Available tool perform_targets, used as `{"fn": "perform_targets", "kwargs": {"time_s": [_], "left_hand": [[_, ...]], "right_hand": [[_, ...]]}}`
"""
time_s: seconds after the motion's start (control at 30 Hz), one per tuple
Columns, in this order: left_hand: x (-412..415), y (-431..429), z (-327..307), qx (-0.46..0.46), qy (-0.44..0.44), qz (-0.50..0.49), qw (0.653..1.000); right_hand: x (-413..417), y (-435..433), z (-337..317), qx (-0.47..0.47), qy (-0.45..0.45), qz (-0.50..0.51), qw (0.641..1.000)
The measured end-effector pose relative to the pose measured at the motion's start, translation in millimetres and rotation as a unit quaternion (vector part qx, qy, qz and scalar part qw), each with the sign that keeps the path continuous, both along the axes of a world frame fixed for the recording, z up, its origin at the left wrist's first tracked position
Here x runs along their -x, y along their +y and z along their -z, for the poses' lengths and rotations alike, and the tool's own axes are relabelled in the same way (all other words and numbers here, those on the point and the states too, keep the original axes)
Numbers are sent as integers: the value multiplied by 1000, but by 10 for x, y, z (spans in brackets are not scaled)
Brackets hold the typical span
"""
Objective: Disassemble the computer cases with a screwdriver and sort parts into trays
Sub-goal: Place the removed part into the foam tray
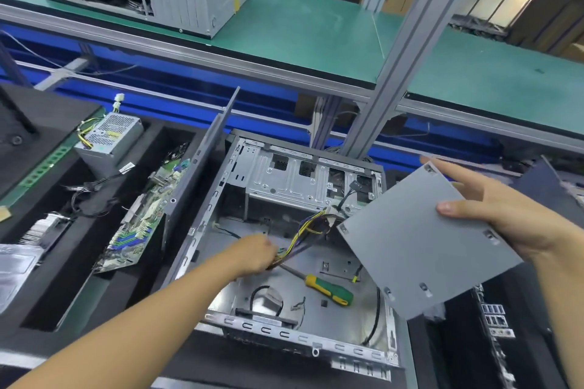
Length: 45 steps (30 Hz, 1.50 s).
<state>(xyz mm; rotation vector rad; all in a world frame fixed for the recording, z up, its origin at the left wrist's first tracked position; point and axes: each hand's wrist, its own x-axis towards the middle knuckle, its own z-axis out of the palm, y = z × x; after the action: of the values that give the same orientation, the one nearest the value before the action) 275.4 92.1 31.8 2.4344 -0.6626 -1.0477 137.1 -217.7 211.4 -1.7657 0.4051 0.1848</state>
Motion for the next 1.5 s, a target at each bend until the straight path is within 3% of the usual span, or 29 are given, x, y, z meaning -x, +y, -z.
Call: {"fn": "perform_targets", "kwargs": {"time_s": [0.1, 0.23, 0.43, 0.6, 0.7, 0.77, 0.83, 0.9, 1.03, 1.1, 1.17, 1.2, 1.27, 1.37, 1.5], "left_hand": [[-126, 147, 186, -33, 28, -7, 999], [-157, 274, 257, 30, 110, -71, 991], [-166, 230, 122, 80, 124, -98, 984], [-208, 318, -9, 146, 332, -151, 920], [-249, 360, -24, 172, 380, -143, 898], [-223, 335, -44, 131, 346, -88, 925], [-205, 289, -86, 56, 242, 3, 969], [-187, 239, -148, -17, 142, 75, 987], [-131, 121, -256, -112, -92, 148, 978], [-155, 88, -310, -81, -193, 149, 967], [-247, 124, -374, -19, -220, 154, 963], [-296, 166, -417, 25, -184, 154, 971], [-343, 258, -522, 138, -27, 131, 981], [-332, 313, -600, 252, 182, 46, 949], [-243, 245, -521, 193, 186, 54, 962]], "right_hand": [[-60, 75, 93, 5, 7, -21, 1000], [-144, 105, 128, 21, 9, -28, 999], [-180, 36, 48, 47, 4, -13, 999], [-162, 8, 32, 62, 21, -31, 997], [-168, 6, 64, 49, 19, -25, 998], [-157, -7, 68, 46, 19, -34, 998], [-128, -26, 70, 43, 15, -55, 997], [-91, -53, 81, 31, 1, -75, 997], [-8, -113, 78, 12, -29, -116, 993], [14, -135, 76, 20, -32, -146, 989], [22, -143, 72, 28, -30, -164, 986], [23, -145, 73, 31, -30, -166, 985], [13, -152, 74, 36, -32, -164, 985], [-16, -160, 63, 48, -38, -175, 983], [-53, -137, 53, 50, -49, -186, 980]]}}
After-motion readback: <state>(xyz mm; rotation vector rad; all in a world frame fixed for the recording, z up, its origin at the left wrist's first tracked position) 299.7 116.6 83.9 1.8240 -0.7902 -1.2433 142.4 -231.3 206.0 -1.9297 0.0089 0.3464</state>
